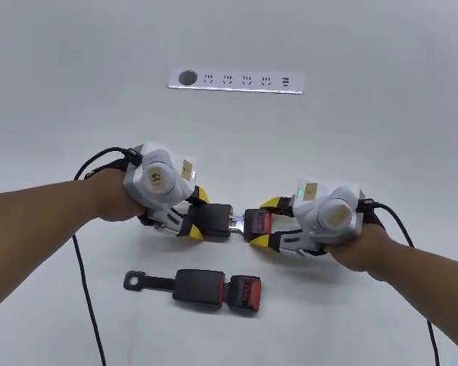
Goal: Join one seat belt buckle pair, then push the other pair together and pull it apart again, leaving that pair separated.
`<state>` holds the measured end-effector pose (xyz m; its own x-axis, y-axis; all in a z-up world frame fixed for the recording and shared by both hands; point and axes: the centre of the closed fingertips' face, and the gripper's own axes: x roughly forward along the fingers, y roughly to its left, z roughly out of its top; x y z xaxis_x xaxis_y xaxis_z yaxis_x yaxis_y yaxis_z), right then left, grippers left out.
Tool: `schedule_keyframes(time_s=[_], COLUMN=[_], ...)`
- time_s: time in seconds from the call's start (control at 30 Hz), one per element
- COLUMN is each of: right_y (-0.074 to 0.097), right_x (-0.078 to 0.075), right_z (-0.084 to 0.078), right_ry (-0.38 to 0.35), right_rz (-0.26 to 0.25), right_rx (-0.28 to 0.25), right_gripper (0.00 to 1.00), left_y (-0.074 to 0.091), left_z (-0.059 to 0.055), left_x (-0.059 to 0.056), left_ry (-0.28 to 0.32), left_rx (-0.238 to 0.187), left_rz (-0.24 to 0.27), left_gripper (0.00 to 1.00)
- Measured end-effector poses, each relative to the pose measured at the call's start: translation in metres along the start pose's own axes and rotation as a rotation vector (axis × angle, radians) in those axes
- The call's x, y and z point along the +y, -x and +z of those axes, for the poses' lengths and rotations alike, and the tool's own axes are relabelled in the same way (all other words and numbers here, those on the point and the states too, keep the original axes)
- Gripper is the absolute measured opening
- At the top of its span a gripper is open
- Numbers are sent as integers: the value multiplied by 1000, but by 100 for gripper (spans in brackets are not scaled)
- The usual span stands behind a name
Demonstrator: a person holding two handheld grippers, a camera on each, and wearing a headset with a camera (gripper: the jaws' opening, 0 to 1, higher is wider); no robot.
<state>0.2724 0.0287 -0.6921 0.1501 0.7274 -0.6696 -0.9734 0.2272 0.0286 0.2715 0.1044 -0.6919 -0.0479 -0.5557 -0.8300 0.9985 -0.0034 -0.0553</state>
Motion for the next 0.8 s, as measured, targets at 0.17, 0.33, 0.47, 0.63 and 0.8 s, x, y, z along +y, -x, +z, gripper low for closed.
schedule_keyframes(time_s=[0.17, 0.33, 0.47, 0.63, 0.8], right_y=[1, 5, 12, 26, 38], right_x=[-1, -1, -4, -6, -11], right_z=[-2, -6, -12, -21, -33], right_ry=[8, 12, 10, 13, 10], right_rz=[-1, 6, 9, 13, 4], right_rx=[17, 31, 40, 52, 65], right_gripper=[33, 33, 33, 33, 33], left_y=[0, 0, 0, 0, 0], left_z=[1, 1, 2, 2, 1], left_x=[-1, -1, -1, -2, -1], left_ry=[8, 10, 9, 8, 10], left_rx=[5, 12, 18, 24, 24], left_rz=[6, 8, 8, 7, 6], left_gripper=[33, 33, 33, 33, 33])
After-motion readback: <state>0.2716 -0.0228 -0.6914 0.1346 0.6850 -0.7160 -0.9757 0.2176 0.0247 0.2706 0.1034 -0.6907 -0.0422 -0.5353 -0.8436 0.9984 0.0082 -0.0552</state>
